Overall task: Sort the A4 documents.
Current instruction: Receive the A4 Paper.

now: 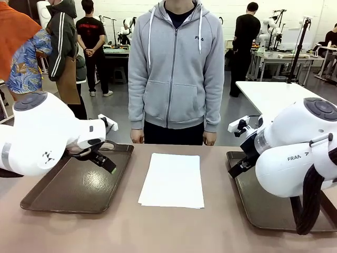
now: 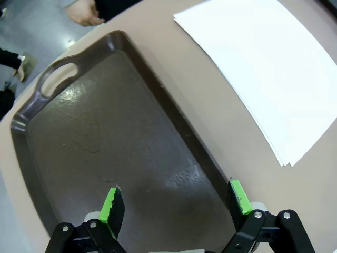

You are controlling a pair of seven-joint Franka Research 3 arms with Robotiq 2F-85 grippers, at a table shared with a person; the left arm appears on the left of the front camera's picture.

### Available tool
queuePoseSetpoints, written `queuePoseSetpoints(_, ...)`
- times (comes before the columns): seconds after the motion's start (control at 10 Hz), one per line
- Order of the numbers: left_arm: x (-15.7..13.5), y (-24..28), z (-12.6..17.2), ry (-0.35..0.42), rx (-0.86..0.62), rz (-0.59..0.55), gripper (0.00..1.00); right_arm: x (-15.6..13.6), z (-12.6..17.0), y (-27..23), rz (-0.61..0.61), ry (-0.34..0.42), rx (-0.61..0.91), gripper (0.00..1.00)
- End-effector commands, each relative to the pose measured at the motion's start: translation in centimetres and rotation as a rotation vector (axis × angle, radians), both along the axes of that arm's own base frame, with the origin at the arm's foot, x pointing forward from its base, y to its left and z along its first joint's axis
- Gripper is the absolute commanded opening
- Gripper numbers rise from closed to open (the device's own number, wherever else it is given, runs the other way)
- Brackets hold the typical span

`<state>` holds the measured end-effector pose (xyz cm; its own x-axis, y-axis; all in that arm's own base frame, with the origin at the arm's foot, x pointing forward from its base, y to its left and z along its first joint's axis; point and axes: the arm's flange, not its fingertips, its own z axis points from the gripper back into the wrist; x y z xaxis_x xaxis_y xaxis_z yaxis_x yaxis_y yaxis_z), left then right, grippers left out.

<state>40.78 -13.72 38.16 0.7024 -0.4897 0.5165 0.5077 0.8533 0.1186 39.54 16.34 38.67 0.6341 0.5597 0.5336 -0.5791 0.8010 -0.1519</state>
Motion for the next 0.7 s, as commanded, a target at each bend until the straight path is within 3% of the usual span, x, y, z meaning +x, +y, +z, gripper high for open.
queuePoseSetpoints(0.0, -1.9, 3.9, 1.9, 0.009, -0.065, 0.062, 1.0, -0.9, 2.6, -3.1, 0.029, 0.004, 0.102, 1.0)
queuePoseSetpoints(0.1, -2.7, 5.1, 3.0, 0.056, -0.105, 0.038, 1.0, -0.9, 3.9, -4.8, 0.024, -0.001, 0.139, 1.0)
queuePoseSetpoints(0.3, -4.6, 6.7, 5.8, 0.002, -0.203, -0.044, 1.0, -1.2, 6.3, -8.8, 0.054, 0.01, 0.242, 1.0)
queuePoseSetpoints(0.4, -5.8, 7.8, 7.3, -0.066, -0.268, -0.114, 1.0, -1.8, 7.7, -10.9, 0.058, -0.012, 0.282, 1.0)
queuePoseSetpoints(0.6, -6.8, 10.2, 8.5, -0.067, -0.349, -0.21, 1.0, -3.1, 9.7, -13.9, 0.06, -0.055, 0.356, 1.0)
